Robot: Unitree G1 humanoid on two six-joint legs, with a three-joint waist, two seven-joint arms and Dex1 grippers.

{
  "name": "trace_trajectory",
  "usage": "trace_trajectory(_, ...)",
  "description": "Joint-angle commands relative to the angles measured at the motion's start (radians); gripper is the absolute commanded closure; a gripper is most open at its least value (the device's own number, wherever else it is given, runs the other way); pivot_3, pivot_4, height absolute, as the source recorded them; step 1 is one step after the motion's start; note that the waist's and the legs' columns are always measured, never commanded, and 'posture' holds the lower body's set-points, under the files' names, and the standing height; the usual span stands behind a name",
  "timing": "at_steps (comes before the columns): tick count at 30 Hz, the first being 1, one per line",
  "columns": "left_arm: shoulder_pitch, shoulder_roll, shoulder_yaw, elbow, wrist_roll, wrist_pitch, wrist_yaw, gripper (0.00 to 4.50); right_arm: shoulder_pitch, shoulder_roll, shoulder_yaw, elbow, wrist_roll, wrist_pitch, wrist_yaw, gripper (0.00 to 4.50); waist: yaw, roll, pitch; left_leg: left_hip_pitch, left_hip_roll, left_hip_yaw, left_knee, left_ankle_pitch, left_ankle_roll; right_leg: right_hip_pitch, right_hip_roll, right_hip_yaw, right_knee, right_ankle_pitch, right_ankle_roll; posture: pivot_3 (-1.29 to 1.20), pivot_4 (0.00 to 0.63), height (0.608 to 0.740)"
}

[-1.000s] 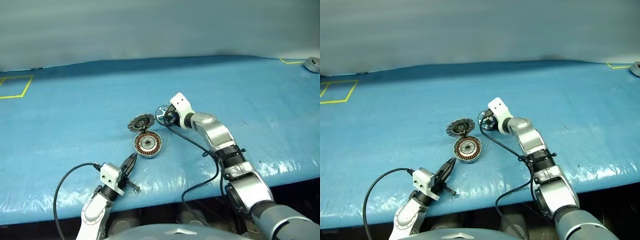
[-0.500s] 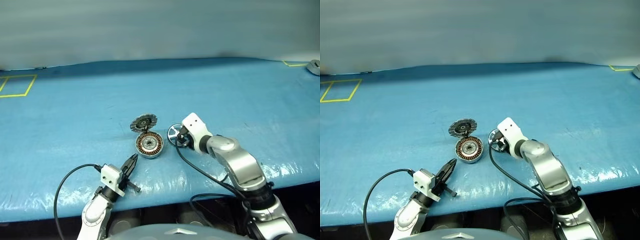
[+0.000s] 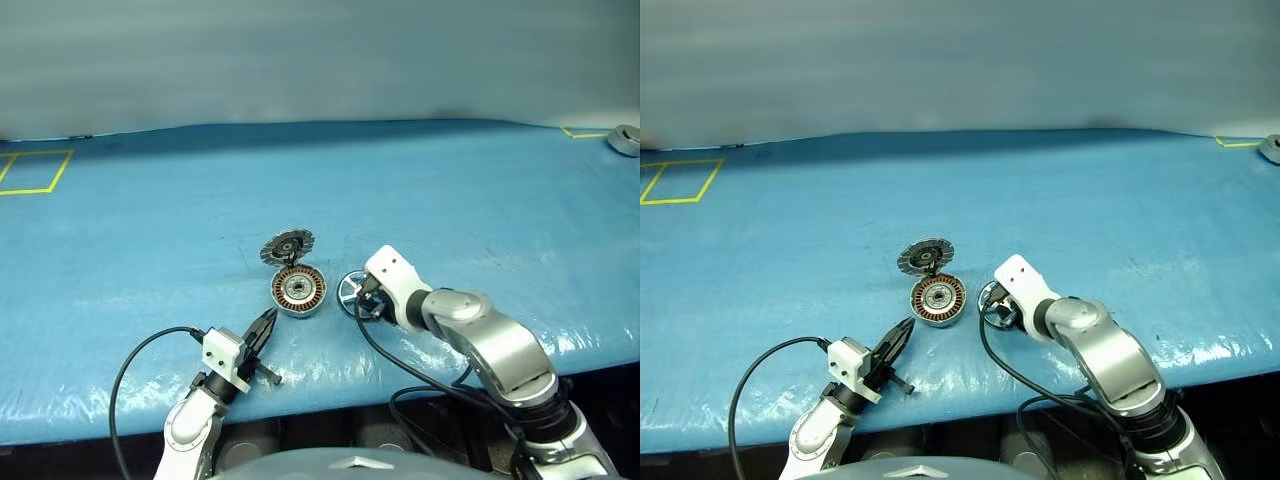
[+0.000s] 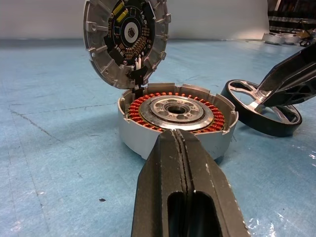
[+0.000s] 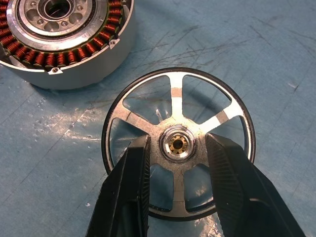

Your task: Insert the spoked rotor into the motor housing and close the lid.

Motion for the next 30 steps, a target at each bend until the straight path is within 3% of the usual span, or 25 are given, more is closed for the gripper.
trace_trajectory(1,0.003,-0.003,0.003,-0.007,-0.002,-0.023,0.003,4.50,0.036,-0.017,0.083,0.111,0.037,0.066,0.009,3.18,0.000,-0.002,-0.001,0.001,0.000,0.000,0.000,0.000,0.000,0.001,0.000,0.000,0.000,0.000,0.000,0.00,0.150,0.740)
trace_trajectory(9,0.003,-0.005,0.007,0.001,-0.003,-0.032,0.003,4.50,0.023,-0.009,0.073,0.119,0.048,0.062,0.000,3.18,-0.001,-0.004,-0.002,0.012,0.001,-0.001,-0.002,-0.002,-0.002,0.011,-0.004,0.000,-0.001,-0.006,-0.006,0.00,0.150,0.740)
trace_trajectory(13,0.001,-0.003,0.010,0.003,-0.004,-0.034,0.002,4.50,0.018,0.000,0.007,0.047,0.067,0.078,-0.011,3.18,-0.001,-0.004,-0.002,0.012,0.002,-0.001,-0.002,-0.002,-0.002,0.011,-0.004,0.000,-0.001,-0.007,-0.006,0.00,0.150,0.740)
trace_trajectory(18,0.001,0.001,0.011,-0.001,-0.007,-0.031,-0.003,4.50,-0.027,-0.021,-0.089,-0.092,0.123,0.097,0.011,3.18,0.001,0.001,0.004,0.005,0.000,-0.001,-0.002,-0.002,-0.001,0.009,-0.001,-0.001,-0.001,-0.004,0.000,0.00,0.150,0.740)
trace_trajectory(22,-0.001,0.005,0.010,-0.004,-0.008,-0.026,-0.007,4.50,-0.077,-0.054,-0.120,-0.198,0.194,0.114,0.050,3.18,-0.001,0.004,0.011,-0.006,-0.001,-0.001,-0.001,-0.002,0.000,-0.002,-0.001,0.000,0.000,-0.003,0.001,0.00,0.150,0.740)
trace_trajectory(26,-0.004,0.008,0.011,-0.007,-0.009,-0.023,-0.010,4.50,-0.113,-0.075,-0.107,-0.255,0.237,0.081,0.066,3.18,-0.002,0.004,0.016,-0.007,-0.001,-0.001,-0.002,-0.002,0.000,-0.004,-0.001,0.000,0.000,-0.003,0.000,0.00,0.150,0.740)
trace_trajectory(30,-0.007,0.011,0.013,-0.009,-0.009,-0.023,-0.011,4.50,-0.141,-0.024,-0.062,-0.257,0.266,0.052,0.047,3.18,-0.002,0.003,0.018,-0.007,-0.001,-0.001,-0.002,-0.003,0.000,-0.004,-0.001,-0.001,0.000,-0.003,0.000,0.00,0.150,0.740)
